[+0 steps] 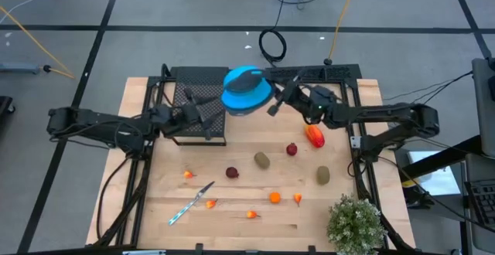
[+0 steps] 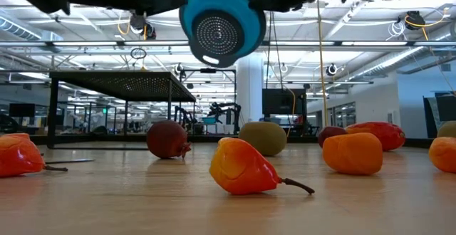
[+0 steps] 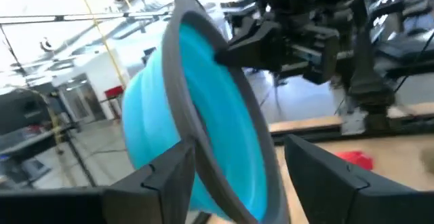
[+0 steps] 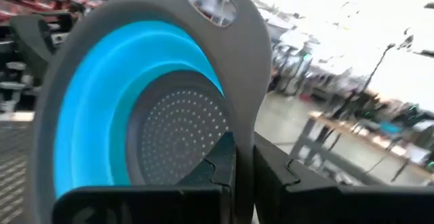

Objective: Pick & Place Fruit
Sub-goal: Put the foldable silicon strainer on the shelf

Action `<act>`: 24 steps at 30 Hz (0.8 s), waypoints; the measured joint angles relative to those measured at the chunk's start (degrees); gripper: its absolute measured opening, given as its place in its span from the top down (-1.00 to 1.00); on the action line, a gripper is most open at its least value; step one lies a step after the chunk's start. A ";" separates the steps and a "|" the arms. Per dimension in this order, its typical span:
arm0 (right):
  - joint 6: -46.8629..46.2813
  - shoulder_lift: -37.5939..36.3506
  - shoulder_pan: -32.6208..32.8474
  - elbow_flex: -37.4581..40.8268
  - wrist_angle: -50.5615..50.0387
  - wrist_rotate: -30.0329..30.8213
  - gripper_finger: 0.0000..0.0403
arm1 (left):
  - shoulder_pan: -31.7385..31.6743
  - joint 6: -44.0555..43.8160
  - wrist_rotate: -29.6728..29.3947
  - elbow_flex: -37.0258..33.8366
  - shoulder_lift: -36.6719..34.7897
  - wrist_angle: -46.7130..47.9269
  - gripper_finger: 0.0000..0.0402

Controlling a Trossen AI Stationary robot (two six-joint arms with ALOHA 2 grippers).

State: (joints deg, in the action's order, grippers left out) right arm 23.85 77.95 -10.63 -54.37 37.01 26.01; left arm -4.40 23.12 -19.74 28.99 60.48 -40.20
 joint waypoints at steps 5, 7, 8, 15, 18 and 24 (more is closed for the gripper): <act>5.54 3.75 1.39 0.00 7.43 5.81 0.93 | -0.02 2.28 -9.96 2.69 3.50 0.03 -0.14; 6.55 4.43 1.66 0.00 7.62 5.80 0.93 | 0.05 2.31 -14.25 3.25 4.34 0.16 -0.15; 6.75 4.58 1.77 0.02 7.63 5.42 0.93 | 0.04 2.31 -16.07 3.26 4.56 0.20 -0.15; 5.53 4.83 1.75 0.02 8.24 5.28 0.93 | 0.04 0.61 -17.50 3.33 4.79 -0.12 -0.14; 4.82 4.81 1.77 0.02 8.47 5.33 0.93 | 0.02 -1.27 -19.33 3.33 4.79 -0.12 -0.10; 2.00 4.81 1.77 0.02 8.10 5.26 0.93 | 0.04 -2.97 -19.65 3.33 4.79 -0.37 0.37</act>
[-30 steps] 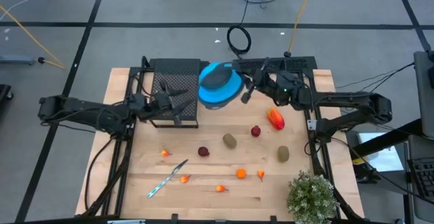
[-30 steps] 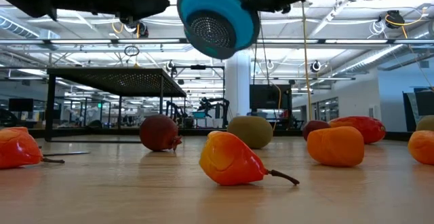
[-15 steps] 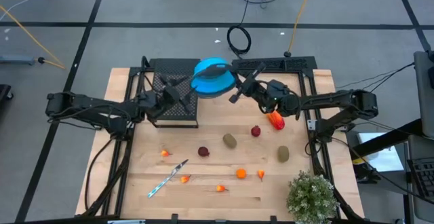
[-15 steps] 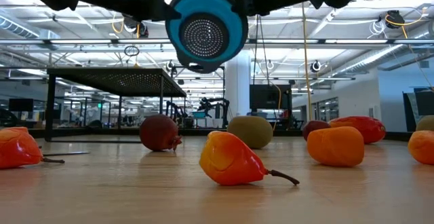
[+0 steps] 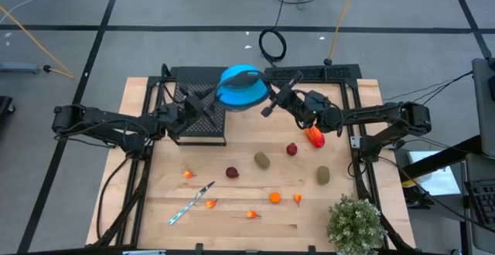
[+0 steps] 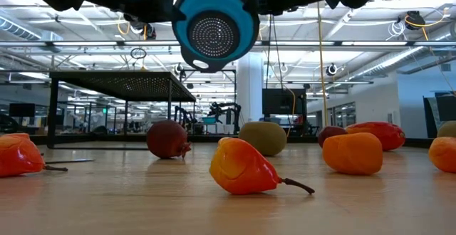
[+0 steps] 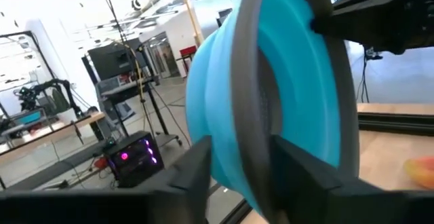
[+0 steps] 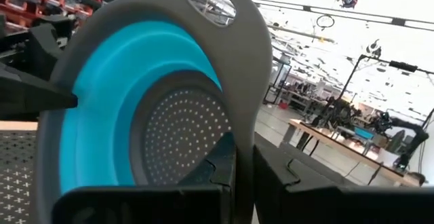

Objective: Pick & Place Fruit
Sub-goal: Put the foldable silicon strainer on the shelf

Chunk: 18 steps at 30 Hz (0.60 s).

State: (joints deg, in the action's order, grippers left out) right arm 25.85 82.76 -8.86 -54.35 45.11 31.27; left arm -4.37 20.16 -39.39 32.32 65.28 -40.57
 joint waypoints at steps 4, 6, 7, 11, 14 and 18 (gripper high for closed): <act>-1.34 0.61 0.00 0.00 -0.83 -1.33 0.90 | -0.04 -1.29 -0.97 0.00 -0.01 -0.01 0.83; -1.33 0.61 0.08 0.00 -1.16 -3.61 0.83 | -0.19 -1.42 -2.26 0.00 -0.05 -0.56 0.93; -1.35 0.61 0.27 0.00 -1.15 -4.88 0.78 | -0.21 -1.44 -3.61 0.00 -0.09 -0.72 0.93; -1.25 0.66 0.76 0.00 -1.47 -6.05 0.58 | -0.02 -0.57 -7.22 0.02 -0.09 -0.41 0.96; -0.62 0.62 0.74 0.00 -1.21 -6.01 0.41 | -0.13 -0.25 -7.52 0.02 -0.28 -0.12 0.96; 0.31 0.63 0.74 0.00 -2.06 -5.65 0.16 | -0.17 1.45 -11.68 0.02 -0.45 -2.13 0.97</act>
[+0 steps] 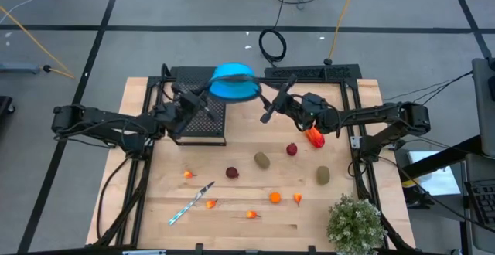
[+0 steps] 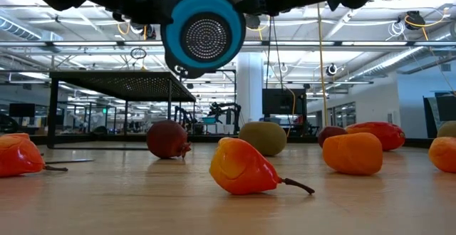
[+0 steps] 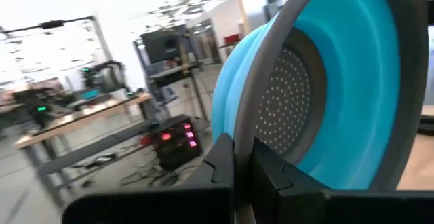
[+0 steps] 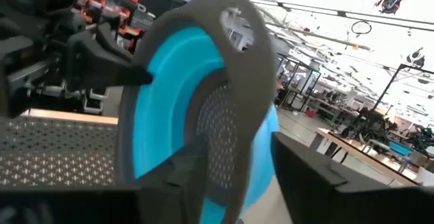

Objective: Pick & Place Fruit
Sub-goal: Put the foldable silicon strainer on the shelf

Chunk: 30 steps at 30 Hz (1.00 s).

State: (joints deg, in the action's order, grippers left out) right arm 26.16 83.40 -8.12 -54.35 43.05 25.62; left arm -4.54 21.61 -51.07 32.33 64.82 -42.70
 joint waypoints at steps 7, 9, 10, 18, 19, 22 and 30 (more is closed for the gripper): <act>1.80 -0.41 -0.02 0.00 -0.64 7.61 -0.18 | 0.02 7.81 -5.62 -0.02 -0.92 -11.24 0.97; 1.98 -0.57 -0.02 -0.02 -1.90 7.63 -0.23 | 0.02 8.09 -8.06 0.51 -2.05 -11.76 0.97; 2.01 -0.55 -0.02 -0.02 -2.82 7.57 -0.26 | 0.00 8.08 -9.60 0.81 -2.90 -11.15 0.97; 4.11 -0.45 -0.87 0.00 -11.52 7.29 -0.20 | 0.01 4.14 -19.73 5.30 -9.22 1.30 0.97; 4.03 -0.44 -0.87 0.00 -12.27 7.24 -0.16 | 0.00 2.36 -19.76 6.02 -10.06 4.22 0.97; 3.44 -0.46 -0.87 0.00 -13.97 7.16 0.01 | 0.02 -4.26 -19.81 8.21 -12.34 14.81 0.97; 3.11 -0.48 -0.12 0.00 -18.09 3.01 0.69 | -2.82 -24.93 -11.47 12.94 -16.39 41.78 0.97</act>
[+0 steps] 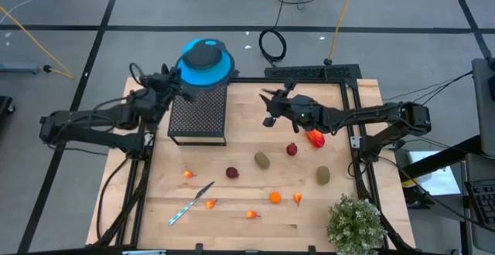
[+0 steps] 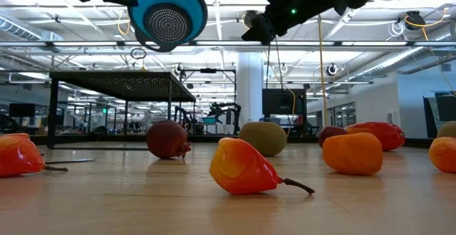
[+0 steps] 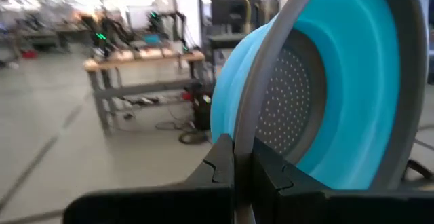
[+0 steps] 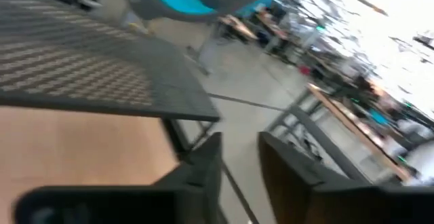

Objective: Pick & Place Fruit
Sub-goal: Put the foldable silicon strainer on the shelf

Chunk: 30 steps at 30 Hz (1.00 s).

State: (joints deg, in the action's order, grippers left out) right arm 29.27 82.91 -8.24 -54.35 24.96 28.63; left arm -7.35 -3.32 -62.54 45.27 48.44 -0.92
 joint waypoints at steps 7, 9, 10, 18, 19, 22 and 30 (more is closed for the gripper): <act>-0.34 0.00 1.32 0.00 -4.02 -10.33 0.95 | -7.47 -11.16 12.65 2.69 -0.60 13.80 0.97; -0.41 0.00 1.57 0.00 -5.73 -12.23 0.98 | -10.30 -13.82 17.30 3.82 -0.58 17.20 0.97; -0.16 0.00 1.61 0.00 -6.86 -13.70 0.99 | -11.88 -14.90 19.98 4.39 -0.54 18.47 0.97; -2.09 -0.17 1.61 0.00 -12.79 -21.26 0.99 | -25.41 -20.85 40.83 7.67 -0.52 29.78 0.97; -2.25 -0.62 1.61 0.00 -13.50 -21.30 1.00 | -26.98 -21.22 43.56 7.78 -0.52 30.74 0.97; -2.59 -1.79 1.66 0.00 -14.91 -21.36 1.00 | -31.62 -21.33 51.72 7.78 -0.52 32.46 0.97; -3.94 -9.23 3.40 5.34 -14.86 -21.28 1.00 | -44.22 -23.43 72.18 7.78 0.05 33.00 0.97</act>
State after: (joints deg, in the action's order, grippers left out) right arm 25.33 73.68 -4.84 -49.01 10.10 7.34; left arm -51.57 -26.75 9.63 53.06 48.48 32.08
